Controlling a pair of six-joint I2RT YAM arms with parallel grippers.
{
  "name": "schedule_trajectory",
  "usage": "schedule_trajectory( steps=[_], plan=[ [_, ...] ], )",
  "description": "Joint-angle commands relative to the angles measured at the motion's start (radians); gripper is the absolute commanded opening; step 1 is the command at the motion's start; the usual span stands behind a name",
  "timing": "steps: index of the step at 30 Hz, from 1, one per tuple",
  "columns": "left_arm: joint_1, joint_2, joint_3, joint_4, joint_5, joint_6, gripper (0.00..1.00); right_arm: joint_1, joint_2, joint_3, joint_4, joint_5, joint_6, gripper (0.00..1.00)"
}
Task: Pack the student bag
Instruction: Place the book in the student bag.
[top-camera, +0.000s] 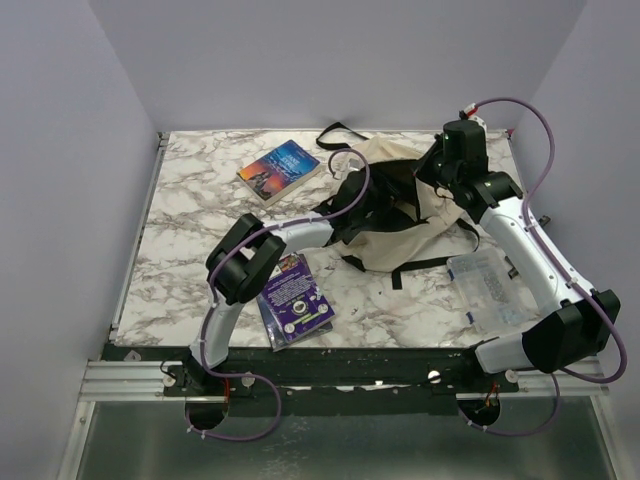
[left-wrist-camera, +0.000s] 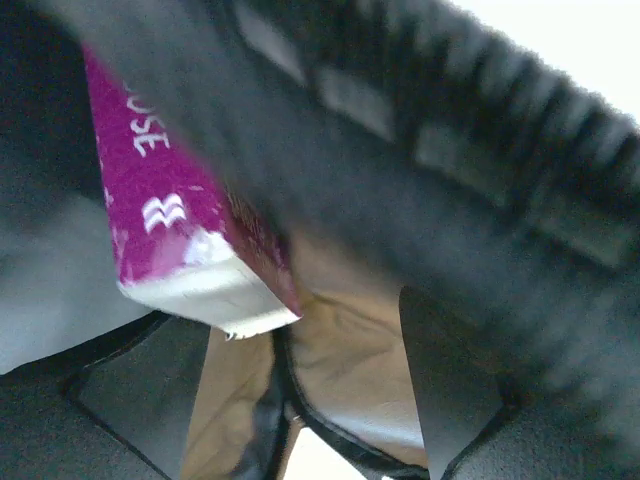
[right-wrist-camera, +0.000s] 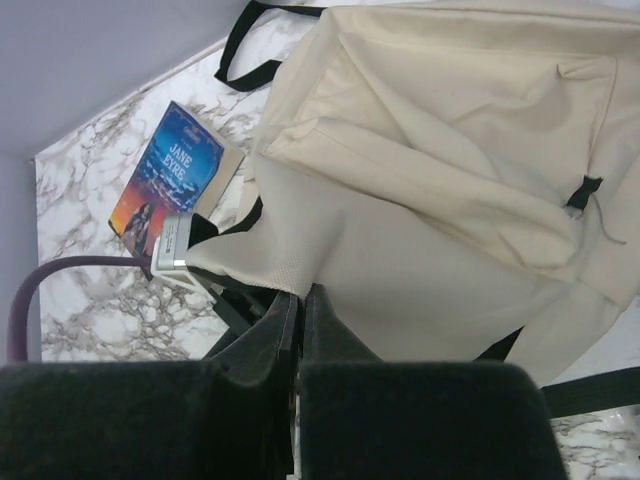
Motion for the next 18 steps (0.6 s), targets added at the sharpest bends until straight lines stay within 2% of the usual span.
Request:
schedule_trajectory(
  steps=[1,4,8,12,16,18],
  plan=[
    [0.021,0.003,-0.012,-0.001,-0.001,-0.050,0.76,-0.012,-0.010,0.009,0.049,0.017,-0.003,0.01],
    [0.000,-0.125,-0.215,0.026,-0.043,-0.075,0.83,-0.014,-0.015,0.012,0.046,0.020,-0.011,0.01],
    [0.014,-0.162,-0.257,0.028,0.017,-0.052,0.82,-0.016,-0.024,0.023,0.034,0.000,-0.006,0.01],
    [0.018,-0.155,-0.255,0.030,0.029,-0.048,0.70,-0.018,-0.049,0.016,0.027,0.035,-0.015,0.00],
    [0.015,-0.130,-0.219,0.030,0.017,-0.004,0.52,-0.018,-0.062,0.007,0.024,0.033,-0.013,0.01],
    [0.017,-0.118,-0.209,0.031,0.006,-0.001,0.50,-0.019,-0.066,-0.003,0.024,0.028,-0.011,0.01]
  ],
)
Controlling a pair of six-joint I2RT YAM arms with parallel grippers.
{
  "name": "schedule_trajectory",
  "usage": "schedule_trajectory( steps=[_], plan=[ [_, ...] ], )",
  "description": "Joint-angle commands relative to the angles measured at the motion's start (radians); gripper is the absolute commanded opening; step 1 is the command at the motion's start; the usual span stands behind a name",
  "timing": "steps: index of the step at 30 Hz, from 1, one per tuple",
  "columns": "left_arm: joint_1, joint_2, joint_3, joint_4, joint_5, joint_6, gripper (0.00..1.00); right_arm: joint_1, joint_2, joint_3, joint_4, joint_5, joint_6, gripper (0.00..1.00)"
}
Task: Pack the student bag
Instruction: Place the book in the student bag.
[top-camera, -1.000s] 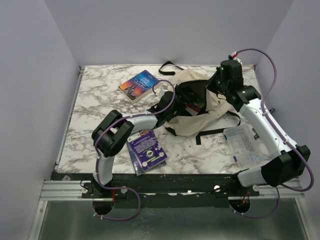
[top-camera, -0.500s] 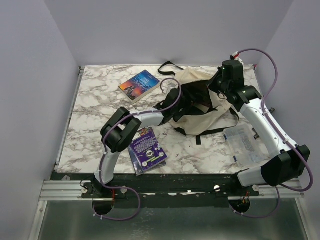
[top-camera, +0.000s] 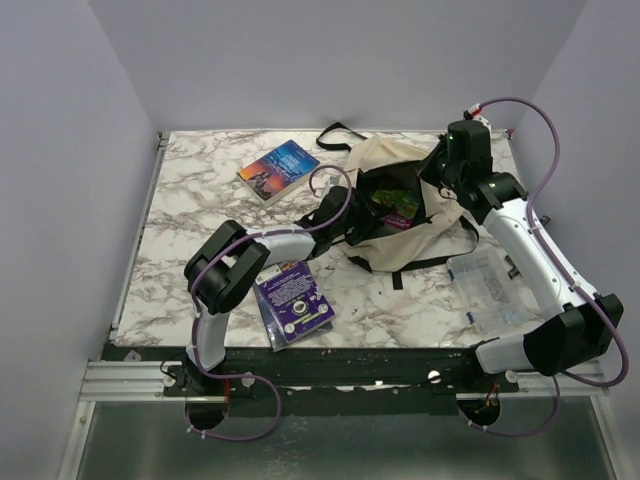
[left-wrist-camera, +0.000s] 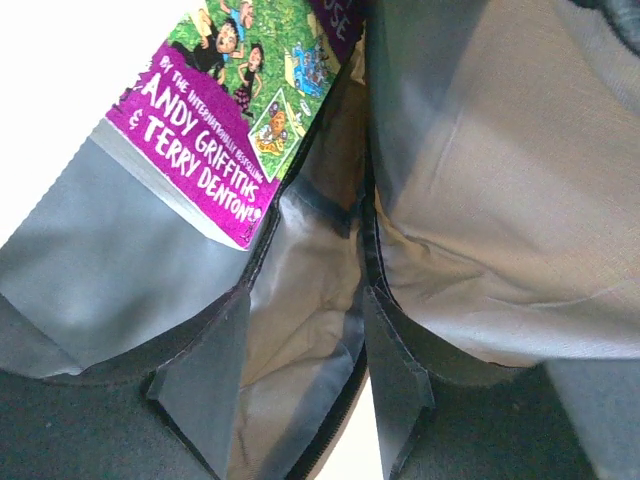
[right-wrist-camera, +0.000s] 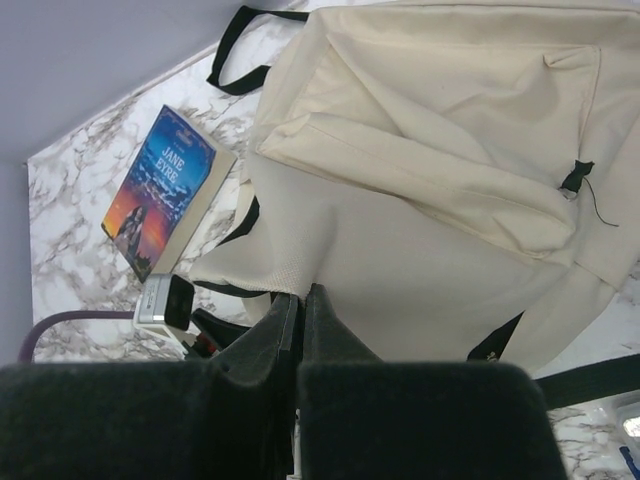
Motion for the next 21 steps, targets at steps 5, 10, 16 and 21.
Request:
schedule_trajectory(
  steps=[5,10,16,21],
  plan=[
    [-0.005,-0.029,0.061,0.019,0.030,0.181,0.59,-0.006,-0.057,-0.038,0.045,0.050,-0.036,0.01],
    [-0.011,-0.193,-0.024,0.021,0.055,0.415,0.76,-0.007,-0.068,-0.090,0.053,0.154,-0.100,0.01],
    [-0.011,-0.441,-0.184,0.017,0.156,0.579,0.85,-0.006,-0.103,-0.197,0.143,0.104,-0.196,0.01],
    [0.001,-0.646,-0.261,-0.097,0.291,0.736,0.94,-0.007,-0.101,-0.259,0.168,-0.127,-0.277,0.03]
  ],
)
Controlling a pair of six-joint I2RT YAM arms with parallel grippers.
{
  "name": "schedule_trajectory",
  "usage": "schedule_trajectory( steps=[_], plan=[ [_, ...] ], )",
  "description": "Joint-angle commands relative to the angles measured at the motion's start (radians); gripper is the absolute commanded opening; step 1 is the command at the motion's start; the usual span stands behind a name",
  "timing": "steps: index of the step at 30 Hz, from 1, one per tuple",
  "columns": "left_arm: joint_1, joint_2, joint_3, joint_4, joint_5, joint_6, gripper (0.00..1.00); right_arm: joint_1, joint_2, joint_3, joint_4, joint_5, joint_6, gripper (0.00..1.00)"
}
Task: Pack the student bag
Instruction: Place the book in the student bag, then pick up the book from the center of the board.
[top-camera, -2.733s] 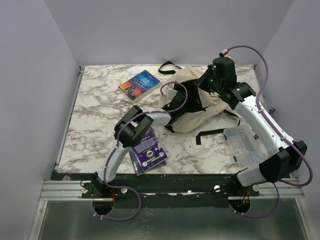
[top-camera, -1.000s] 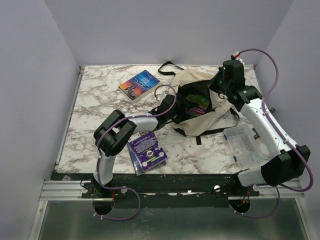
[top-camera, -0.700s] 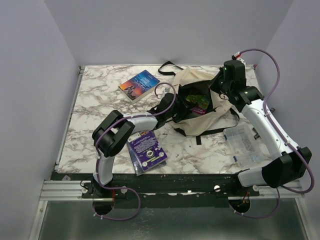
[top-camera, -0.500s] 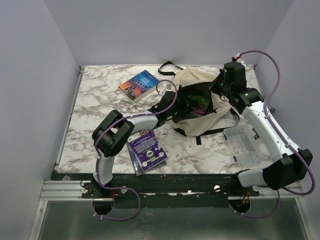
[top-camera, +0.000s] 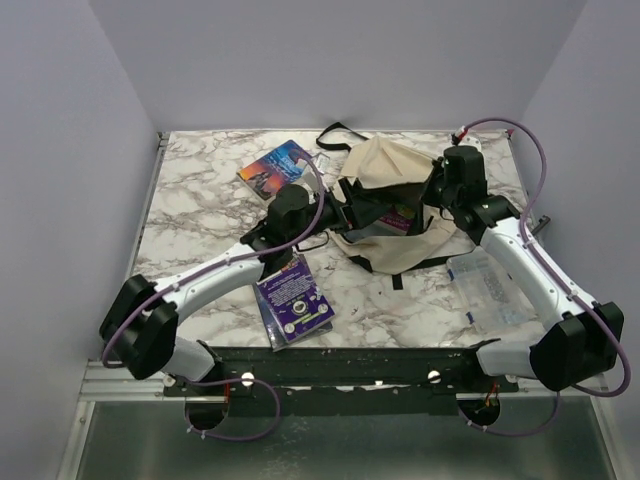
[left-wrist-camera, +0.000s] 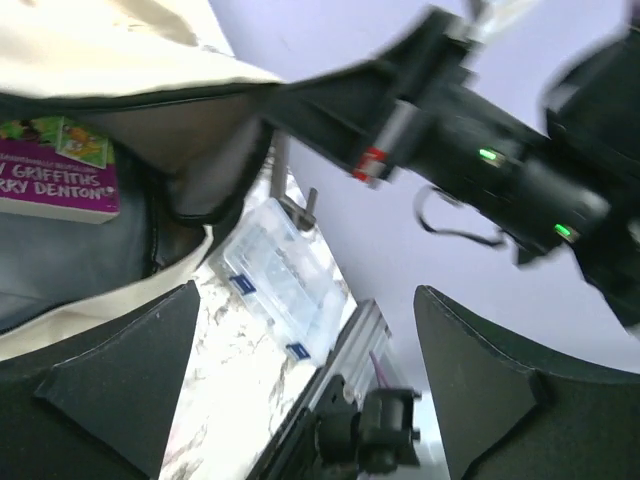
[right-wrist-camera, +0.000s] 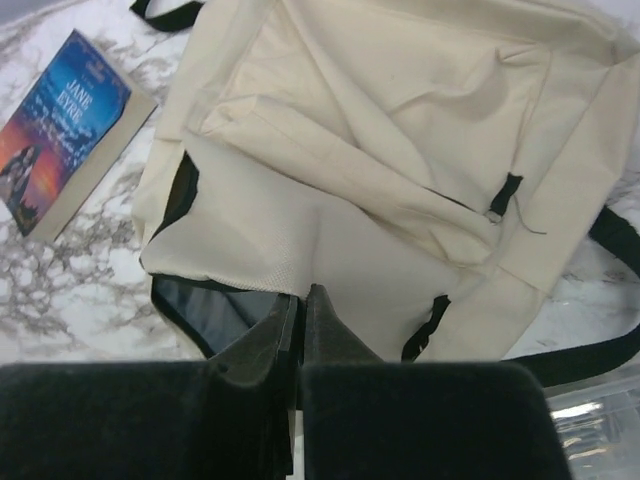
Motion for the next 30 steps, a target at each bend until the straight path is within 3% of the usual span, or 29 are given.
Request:
schedule_trajectory(
  steps=[1,5,8,14,17,19,22,24,30],
  plan=[
    [0.021,-0.197,-0.068,-0.157,0.146,0.234,0.97,-0.005,-0.015,-0.047,0.057,-0.241,-0.114,0.08],
    [0.140,-0.343,-0.112,-0.403,0.194,0.279,0.98,-0.005,-0.004,-0.076,-0.003,-0.431,-0.163,0.29],
    [0.301,-0.450,-0.204,-0.474,0.286,0.233,0.98,-0.004,-0.026,-0.103,-0.041,-0.506,-0.179,0.39],
    [0.532,-0.704,-0.437,-0.447,0.302,0.206,0.98,0.060,-0.110,-0.051,-0.158,-0.357,-0.171,0.56],
    [0.573,-0.772,-0.481,-0.418,0.309,0.216,0.98,0.166,-0.148,-0.061,-0.178,-0.301,-0.093,0.65],
    [0.577,-0.766,-0.475,-0.418,0.318,0.241,0.98,0.238,-0.154,-0.098,-0.161,-0.367,-0.030,0.68],
    [0.577,-0.750,-0.467,-0.428,0.329,0.254,0.96,0.318,-0.157,-0.218,-0.040,-0.589,0.113,0.69],
    [0.577,-0.740,-0.462,-0.430,0.357,0.269,0.94,0.361,-0.163,-0.337,0.148,-0.725,0.233,0.70],
    [0.577,-0.708,-0.449,-0.438,0.436,0.282,0.92,0.431,-0.049,-0.578,0.572,-0.948,0.431,0.77]
  ],
)
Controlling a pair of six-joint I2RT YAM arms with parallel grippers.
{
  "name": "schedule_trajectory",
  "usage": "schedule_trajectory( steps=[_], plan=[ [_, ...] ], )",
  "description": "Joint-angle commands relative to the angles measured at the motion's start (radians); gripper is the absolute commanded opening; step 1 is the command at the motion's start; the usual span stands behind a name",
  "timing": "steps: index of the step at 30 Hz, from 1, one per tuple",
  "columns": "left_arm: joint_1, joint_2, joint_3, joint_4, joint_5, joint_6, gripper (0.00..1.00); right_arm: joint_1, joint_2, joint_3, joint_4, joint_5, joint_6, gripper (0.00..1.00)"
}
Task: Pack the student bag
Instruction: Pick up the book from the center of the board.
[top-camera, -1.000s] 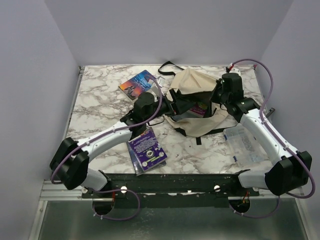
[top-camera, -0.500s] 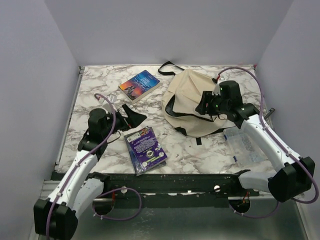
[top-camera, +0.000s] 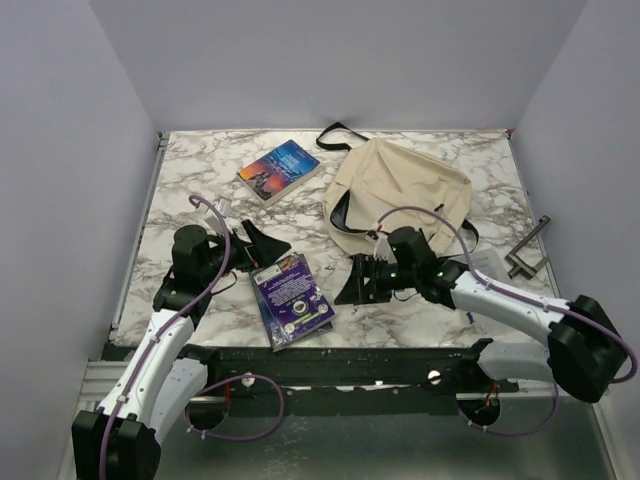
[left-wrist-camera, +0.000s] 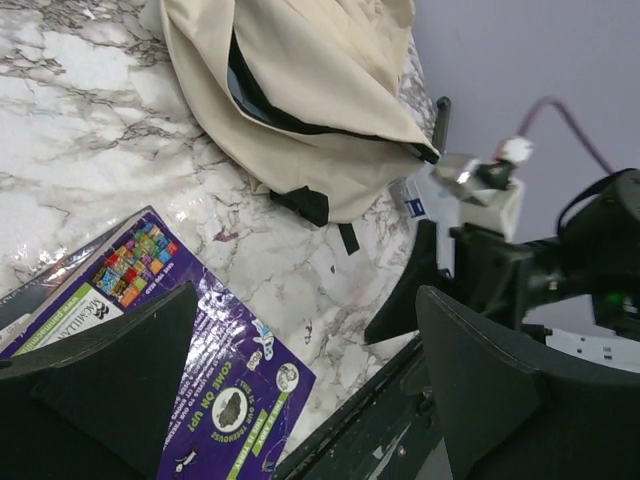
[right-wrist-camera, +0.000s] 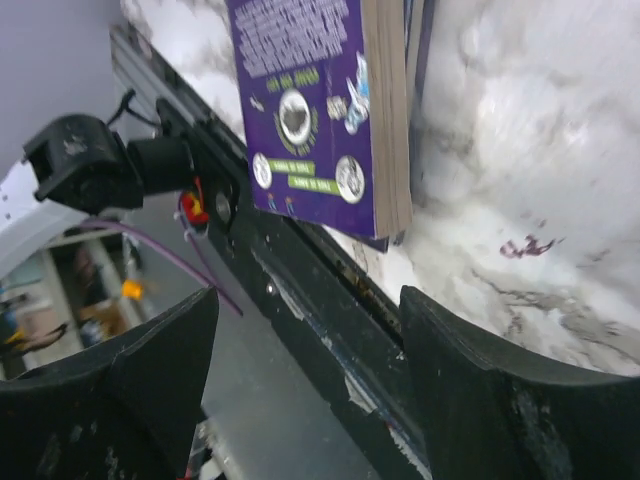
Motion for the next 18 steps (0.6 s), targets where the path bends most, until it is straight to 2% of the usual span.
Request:
schedule_trajectory(
  steps=[1,7,12,18],
  plan=[
    [0.006,0.024,0.040,-0.006,0.109,0.038,0.92,0.036,0.102,-0.101,0.371,-0.222,0.197,0.77],
    [0.006,0.059,0.095,-0.037,0.188,0.061,0.91,0.039,0.262,-0.162,0.539,-0.212,0.232,0.77],
    [0.005,0.066,0.111,-0.055,0.209,0.072,0.92,0.038,0.376,-0.154,0.583,-0.192,0.233,0.77],
    [0.004,0.069,0.121,-0.086,0.220,0.094,0.92,0.039,0.414,-0.151,0.588,-0.128,0.236,0.77]
  ],
)
